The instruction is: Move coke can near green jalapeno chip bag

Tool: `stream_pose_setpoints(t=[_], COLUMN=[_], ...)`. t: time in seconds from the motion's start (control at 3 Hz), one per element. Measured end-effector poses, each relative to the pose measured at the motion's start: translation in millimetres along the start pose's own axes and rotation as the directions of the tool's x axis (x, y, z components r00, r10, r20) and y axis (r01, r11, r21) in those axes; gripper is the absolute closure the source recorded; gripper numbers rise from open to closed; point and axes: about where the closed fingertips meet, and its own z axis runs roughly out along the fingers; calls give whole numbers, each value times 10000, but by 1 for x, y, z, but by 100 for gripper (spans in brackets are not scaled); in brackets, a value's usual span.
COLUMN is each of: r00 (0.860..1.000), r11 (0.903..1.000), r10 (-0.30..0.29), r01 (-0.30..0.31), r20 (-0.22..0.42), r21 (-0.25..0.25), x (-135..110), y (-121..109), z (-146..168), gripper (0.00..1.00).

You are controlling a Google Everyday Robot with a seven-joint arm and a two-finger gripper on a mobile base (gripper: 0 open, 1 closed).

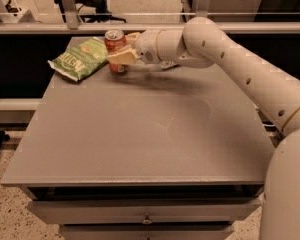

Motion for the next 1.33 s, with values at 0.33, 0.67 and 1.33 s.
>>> stream_pose_setpoints(t=[0.33, 0.67, 1.33], r00=[9999, 9997, 9992], r11=[9998, 9994, 9983], r10=[134, 257, 241], r01=[-133, -256, -225], r20=[59, 59, 315], r21=[-140, -250, -531], x=[2, 7, 4], y=[-3, -5, -3], z=[15, 26, 37], gripper=[59, 36, 0])
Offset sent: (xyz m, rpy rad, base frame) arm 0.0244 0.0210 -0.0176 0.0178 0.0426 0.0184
